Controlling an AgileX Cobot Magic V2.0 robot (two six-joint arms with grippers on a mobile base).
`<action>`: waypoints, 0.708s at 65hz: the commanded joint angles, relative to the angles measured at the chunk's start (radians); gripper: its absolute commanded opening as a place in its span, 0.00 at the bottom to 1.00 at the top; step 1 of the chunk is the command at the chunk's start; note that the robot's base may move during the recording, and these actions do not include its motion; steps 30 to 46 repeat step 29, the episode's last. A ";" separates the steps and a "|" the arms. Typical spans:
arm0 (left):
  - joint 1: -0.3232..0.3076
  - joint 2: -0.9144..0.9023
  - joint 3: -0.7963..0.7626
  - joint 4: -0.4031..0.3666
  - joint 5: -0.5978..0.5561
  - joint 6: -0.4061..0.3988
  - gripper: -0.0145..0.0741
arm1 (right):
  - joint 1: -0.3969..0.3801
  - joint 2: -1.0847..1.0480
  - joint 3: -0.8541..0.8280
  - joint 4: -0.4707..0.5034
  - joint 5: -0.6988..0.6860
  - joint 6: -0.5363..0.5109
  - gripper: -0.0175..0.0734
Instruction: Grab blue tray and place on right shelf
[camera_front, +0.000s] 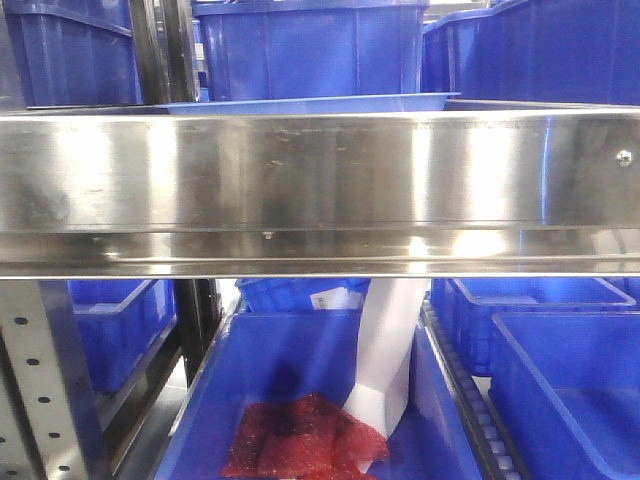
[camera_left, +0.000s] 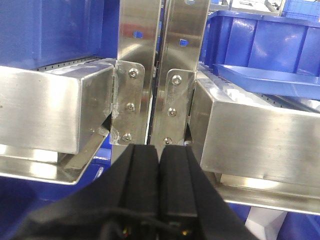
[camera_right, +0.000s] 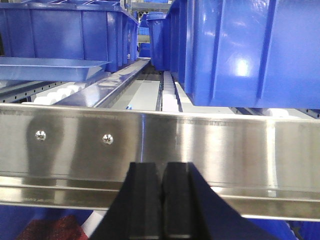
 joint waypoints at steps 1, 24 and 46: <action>-0.007 -0.015 0.030 -0.003 -0.091 0.005 0.11 | -0.004 -0.020 -0.025 -0.001 -0.096 -0.006 0.25; -0.007 -0.015 0.030 -0.003 -0.091 0.005 0.11 | -0.004 -0.020 -0.025 -0.001 -0.096 -0.006 0.25; -0.007 -0.015 0.030 -0.003 -0.091 0.005 0.11 | -0.004 -0.020 -0.025 -0.001 -0.096 -0.006 0.25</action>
